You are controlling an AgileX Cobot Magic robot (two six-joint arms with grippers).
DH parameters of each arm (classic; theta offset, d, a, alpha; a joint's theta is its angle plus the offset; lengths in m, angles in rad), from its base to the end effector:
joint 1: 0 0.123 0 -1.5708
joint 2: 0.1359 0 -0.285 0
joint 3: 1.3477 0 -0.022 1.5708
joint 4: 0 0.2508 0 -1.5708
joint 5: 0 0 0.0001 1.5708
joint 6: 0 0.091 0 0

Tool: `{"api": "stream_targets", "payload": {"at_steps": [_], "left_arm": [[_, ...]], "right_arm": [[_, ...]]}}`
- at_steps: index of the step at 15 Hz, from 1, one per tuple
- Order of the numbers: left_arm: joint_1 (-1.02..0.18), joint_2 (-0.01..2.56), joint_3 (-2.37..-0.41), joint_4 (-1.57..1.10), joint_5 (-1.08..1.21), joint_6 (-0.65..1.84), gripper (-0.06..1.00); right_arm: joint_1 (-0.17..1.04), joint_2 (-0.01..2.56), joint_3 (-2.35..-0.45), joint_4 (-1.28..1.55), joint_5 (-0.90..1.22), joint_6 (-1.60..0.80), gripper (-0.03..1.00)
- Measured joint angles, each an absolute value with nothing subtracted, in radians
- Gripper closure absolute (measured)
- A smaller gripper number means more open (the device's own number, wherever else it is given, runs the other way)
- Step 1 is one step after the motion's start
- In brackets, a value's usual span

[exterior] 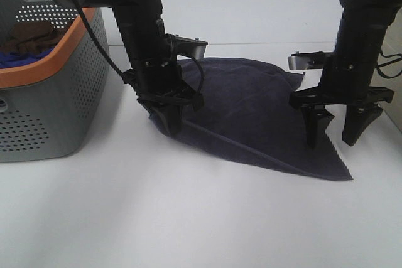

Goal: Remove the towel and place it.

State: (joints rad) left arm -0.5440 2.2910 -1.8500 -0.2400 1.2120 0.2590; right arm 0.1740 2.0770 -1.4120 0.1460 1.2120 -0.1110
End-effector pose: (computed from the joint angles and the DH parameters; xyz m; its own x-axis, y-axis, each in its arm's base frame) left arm 0.3826 -0.2551 0.1548 -0.7553 0.6533 -0.0528 0.6473 0.7308 -0.2167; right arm 0.3656 0.0769 0.1446 -0.9519 -0.2271 0.2055 -0.1997 0.9690 0.1455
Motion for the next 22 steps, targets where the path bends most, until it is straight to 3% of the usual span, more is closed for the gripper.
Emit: {"api": "stream_targets", "payload": {"at_steps": [3,6,17,22], "left_arm": [[-0.544,2.291,-1.85,-0.195,1.212,0.154,0.32],[-0.544,2.288,-1.85,-0.181,1.212,0.117,0.14],[-0.542,1.989,-1.86,-0.113,1.214,-0.006,0.12],[-0.362,1.824,-1.858,-0.052,1.216,-0.08,0.12]], "right_arm": [[0.174,2.001,-1.412,0.146,1.212,-0.083,0.31],[0.174,1.916,-1.412,0.146,1.212,-0.072,0.31],[0.174,1.615,-1.574,0.133,1.214,0.061,0.3],[-0.012,1.528,-1.574,0.12,1.216,0.11,0.3]]}}
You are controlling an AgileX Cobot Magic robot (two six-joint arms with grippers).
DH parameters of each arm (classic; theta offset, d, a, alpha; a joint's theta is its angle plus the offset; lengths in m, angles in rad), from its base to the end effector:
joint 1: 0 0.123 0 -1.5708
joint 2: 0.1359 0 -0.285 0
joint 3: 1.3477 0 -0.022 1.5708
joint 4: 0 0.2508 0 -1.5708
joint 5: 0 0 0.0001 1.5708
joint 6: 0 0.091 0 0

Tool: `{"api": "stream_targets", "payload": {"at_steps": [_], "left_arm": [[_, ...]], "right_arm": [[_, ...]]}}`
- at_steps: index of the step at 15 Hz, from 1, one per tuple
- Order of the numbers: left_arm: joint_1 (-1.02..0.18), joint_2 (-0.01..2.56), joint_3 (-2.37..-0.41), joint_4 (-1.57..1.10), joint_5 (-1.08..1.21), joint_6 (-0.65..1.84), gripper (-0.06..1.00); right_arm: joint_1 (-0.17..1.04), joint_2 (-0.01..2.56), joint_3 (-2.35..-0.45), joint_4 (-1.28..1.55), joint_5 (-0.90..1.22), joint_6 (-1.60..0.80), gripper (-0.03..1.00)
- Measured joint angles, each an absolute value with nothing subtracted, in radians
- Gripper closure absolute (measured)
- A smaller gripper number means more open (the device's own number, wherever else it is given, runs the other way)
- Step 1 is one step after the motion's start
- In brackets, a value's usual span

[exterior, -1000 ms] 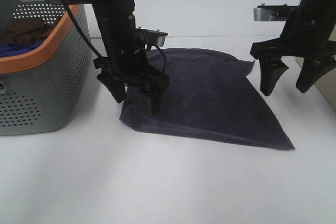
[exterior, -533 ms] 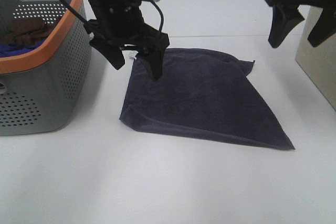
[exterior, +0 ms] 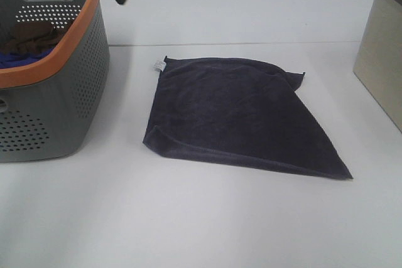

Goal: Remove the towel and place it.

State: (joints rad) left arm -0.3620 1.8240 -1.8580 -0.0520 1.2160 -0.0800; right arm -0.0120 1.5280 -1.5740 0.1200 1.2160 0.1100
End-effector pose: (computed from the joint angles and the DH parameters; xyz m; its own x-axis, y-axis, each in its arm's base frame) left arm 0.3688 -0.1444 0.3580 -0.8637 0.2225 -0.4522 0.2915 0.9525 -0.0880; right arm 0.3147 0.0064 0.3821 -0.8781 0.1609 -0.4505 0.0930 0.9812 0.1691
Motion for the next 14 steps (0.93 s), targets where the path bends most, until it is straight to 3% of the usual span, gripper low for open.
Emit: {"api": "stream_targets", "payload": {"at_steps": [3,6,11,14], "left_arm": [[-0.192,1.709,-1.764,-0.041,1.214,-0.083,0.12],[-0.056,1.558,-1.611,-0.035,1.215,-0.075,0.12],[-0.022,1.256,-1.346,-0.01,1.216,-0.072,0.13],[-0.022,1.008,-1.156,-0.005,1.217,-0.075,0.13]], "right_arm": [[-0.113,1.475,-1.553,0.11,1.216,0.07,0.3],[-0.07,1.378,-1.466,0.108,1.216,0.039,0.3],[0.078,1.126,-1.254,0.063,1.217,0.039,0.3],[0.089,0.891,-1.104,0.086,1.218,0.039,0.3]]}}
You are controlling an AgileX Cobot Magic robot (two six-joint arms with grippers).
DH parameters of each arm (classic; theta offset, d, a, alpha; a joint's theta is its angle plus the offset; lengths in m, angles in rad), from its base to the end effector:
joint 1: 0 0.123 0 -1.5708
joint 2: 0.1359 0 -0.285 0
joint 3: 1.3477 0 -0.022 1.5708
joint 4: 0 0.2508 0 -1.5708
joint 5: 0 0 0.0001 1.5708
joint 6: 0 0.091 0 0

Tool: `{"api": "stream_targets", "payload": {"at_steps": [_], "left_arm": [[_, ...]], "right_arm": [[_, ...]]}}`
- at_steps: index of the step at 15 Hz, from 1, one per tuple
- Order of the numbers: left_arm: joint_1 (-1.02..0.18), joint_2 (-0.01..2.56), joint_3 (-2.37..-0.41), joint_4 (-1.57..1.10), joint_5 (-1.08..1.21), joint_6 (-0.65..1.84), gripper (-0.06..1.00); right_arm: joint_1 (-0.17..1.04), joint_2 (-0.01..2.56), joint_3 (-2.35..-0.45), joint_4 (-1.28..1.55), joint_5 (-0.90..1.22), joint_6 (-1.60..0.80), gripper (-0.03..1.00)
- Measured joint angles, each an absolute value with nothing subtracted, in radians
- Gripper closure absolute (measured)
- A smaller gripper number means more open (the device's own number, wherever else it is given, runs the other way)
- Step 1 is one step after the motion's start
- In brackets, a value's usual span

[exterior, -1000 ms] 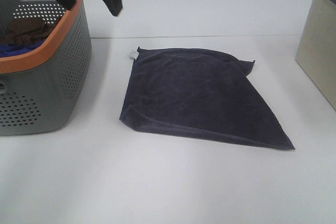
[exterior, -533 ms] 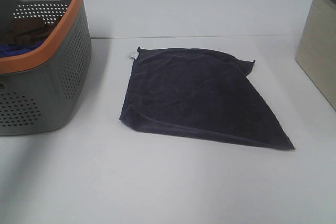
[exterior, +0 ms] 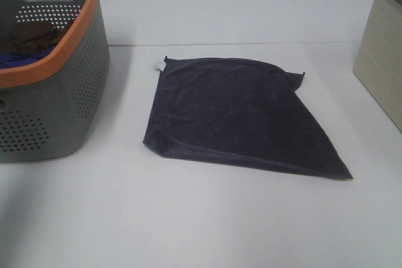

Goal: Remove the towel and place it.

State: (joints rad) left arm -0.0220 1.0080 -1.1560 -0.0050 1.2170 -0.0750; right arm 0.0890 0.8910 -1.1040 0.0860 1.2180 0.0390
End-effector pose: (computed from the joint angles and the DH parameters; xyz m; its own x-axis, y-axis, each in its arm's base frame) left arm 0.1712 -0.0042 0.3865 -0.8307 -0.0584 -0.5536 -0.0392 0.9982 -0.0465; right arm 0.1395 0.0198 0.3900 -0.7980 -0.0024 -0.6027 -0.0828 0.9910 0.1056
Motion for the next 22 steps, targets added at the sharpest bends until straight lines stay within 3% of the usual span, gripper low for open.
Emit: {"api": "stream_targets", "payload": {"at_steps": [4,8,10,15,18,22], "left_arm": [[-0.022,0.569,-0.906,0.05,1.219,-0.089,0.13],[-0.022,0.277,-0.781,0.123,1.22,-0.091,0.13],[-0.022,0.162,-0.742,0.123,1.22,-0.086,0.13],[-0.022,-0.006,-0.682,0.122,1.223,-0.032,0.13],[-0.022,-0.006,-0.604,0.049,1.193,0.082,0.13],[-0.022,-0.006,-0.501,-0.108,1.064,0.094,0.13]], "right_arm": [[0.092,0.544,-0.876,0.104,1.22,0.039,0.3],[0.094,0.309,-0.742,0.095,1.22,0.048,0.08],[0.094,0.204,-0.682,0.09,1.22,0.034,0.05],[0.094,-0.001,-0.557,0.084,1.222,0.011,0.04],[0.094,-0.004,-0.52,0.111,1.083,-0.02,0.04],[0.094,-0.004,-0.502,0.128,1.065,-0.034,0.04]]}}
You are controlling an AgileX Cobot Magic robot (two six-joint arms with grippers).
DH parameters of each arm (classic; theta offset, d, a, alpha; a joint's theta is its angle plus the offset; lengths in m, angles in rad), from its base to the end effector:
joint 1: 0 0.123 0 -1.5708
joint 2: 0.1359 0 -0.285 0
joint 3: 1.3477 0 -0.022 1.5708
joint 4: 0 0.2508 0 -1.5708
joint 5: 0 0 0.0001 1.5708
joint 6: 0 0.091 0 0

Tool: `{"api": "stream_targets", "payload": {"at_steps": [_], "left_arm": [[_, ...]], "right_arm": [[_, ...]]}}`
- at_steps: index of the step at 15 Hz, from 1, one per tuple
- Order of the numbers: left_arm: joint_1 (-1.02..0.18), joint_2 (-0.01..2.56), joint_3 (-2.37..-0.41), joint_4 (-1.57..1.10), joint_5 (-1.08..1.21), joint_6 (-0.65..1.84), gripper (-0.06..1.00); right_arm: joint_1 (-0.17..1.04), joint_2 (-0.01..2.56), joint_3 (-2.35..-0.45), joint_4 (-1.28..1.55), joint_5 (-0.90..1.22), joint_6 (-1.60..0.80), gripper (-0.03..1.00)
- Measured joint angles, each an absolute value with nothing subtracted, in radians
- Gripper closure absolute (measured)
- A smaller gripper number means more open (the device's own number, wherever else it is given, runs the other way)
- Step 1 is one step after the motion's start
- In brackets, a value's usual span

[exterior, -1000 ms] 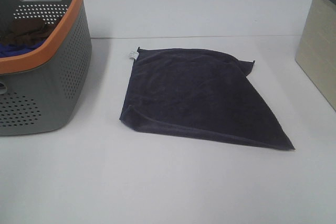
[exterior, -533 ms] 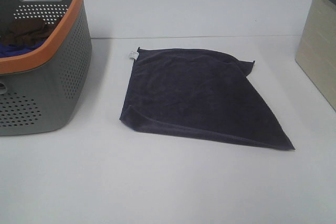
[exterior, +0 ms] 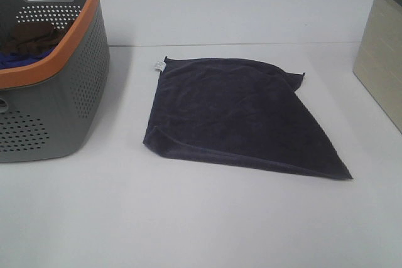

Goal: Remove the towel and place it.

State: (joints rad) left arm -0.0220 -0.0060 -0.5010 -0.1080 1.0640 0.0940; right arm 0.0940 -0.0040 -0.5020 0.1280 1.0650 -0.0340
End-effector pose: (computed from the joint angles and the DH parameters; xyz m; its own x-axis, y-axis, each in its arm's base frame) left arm -0.0065 -0.0084 0.2777 -0.4456 0.0510 -0.8938 0.1246 0.9922 -0.0055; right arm -0.0071 0.0095 0.2780 -0.4547 -0.0146 -0.8905 -0.1797 0.9808 0.0756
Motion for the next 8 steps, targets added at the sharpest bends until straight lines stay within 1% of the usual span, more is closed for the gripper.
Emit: {"api": "stream_targets", "payload": {"at_steps": [8], "left_arm": [[-0.022,-0.006,-0.499,-0.11,1.05,0.075,0.13]], "right_arm": [[0.09,-0.004,-0.502,0.128,1.065,-0.035,0.04]]}}
